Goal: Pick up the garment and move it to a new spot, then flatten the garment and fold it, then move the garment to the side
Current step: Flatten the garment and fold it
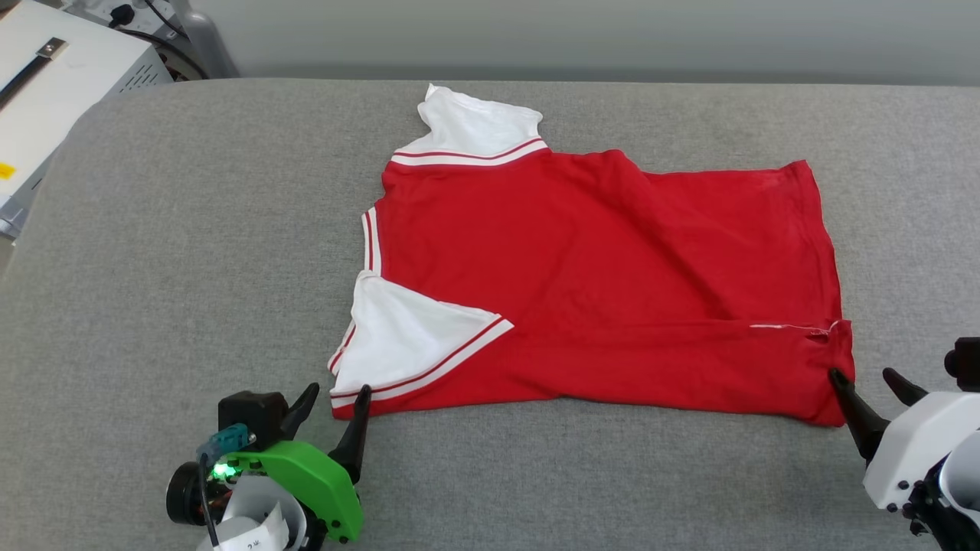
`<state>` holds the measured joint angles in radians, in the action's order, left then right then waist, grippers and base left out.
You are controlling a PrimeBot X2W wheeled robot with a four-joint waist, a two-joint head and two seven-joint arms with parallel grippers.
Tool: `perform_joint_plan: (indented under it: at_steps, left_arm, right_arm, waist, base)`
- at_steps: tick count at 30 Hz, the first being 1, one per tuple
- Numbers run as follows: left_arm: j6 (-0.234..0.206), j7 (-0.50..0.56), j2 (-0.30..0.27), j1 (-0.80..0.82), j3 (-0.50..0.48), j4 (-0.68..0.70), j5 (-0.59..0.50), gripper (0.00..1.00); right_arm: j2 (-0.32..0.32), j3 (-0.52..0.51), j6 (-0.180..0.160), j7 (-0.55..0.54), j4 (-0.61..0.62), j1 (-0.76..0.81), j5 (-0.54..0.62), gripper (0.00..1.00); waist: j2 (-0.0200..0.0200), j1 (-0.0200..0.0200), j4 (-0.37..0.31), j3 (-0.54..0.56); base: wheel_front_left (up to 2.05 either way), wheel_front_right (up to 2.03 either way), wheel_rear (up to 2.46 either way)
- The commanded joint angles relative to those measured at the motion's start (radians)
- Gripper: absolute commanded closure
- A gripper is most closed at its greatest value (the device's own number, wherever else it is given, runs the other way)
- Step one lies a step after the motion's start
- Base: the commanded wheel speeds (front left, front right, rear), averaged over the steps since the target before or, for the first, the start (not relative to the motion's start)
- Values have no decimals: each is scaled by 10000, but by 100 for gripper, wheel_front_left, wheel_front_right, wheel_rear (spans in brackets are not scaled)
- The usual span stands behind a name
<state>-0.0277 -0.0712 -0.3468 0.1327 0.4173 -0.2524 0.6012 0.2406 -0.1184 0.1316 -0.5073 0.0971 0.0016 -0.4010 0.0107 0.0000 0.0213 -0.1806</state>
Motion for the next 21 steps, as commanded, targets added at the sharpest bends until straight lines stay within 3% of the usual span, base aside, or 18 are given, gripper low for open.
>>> perform_joint_plan:
  at_steps: [1, 7, 16, 17, 18, 19, 21]
  left_arm:
    - [-134, 78, -49, -50, -1, -41, -49, 0]
    - [-607, 504, -97, 202, -27, -415, -162, 0]
    - [-929, 1191, -30, 333, 107, -1193, -96, 0]
    - [-841, 1394, -5, 310, 192, -1299, -22, 6]
    - [-723, 1505, 39, 300, 241, -1344, 76, 67]
    - [-555, 1589, 131, 277, 248, -1378, 268, 100]
    - [-311, 1713, 210, 241, 314, -1394, 462, 100]
  right_arm:
    - [-106, 14, -9, -1, 81, 103, 50, 0]
    - [-270, 156, -9, 150, 135, -70, 133, 0]
    - [-332, 233, -9, 324, 27, -116, 144, 0]
    - [-330, 249, -9, 336, 17, -123, 146, 0]
    - [-323, 262, -9, 350, 13, -133, 150, 0]
    - [-304, 280, -9, 372, 13, -153, 161, 0]
    - [-254, 286, -9, 406, 3, -195, 194, 0]
  waist:
    - [-107, 0, -128, -179]
    - [-107, 0, -372, -479]
    - [-107, 0, -535, -679]
    - [-107, 0, -541, -684]
    - [-107, 0, -539, -682]
    - [-107, 0, -535, -675]
    - [-107, 0, -514, -632]
  base:
    - [0, 0, 0]
    - [0, 0, 0]
    - [0, 0, 0]
    - [0, 0, 0]
    - [0, 0, 0]
    - [0, 0, 0]
    - [0, 0, 0]
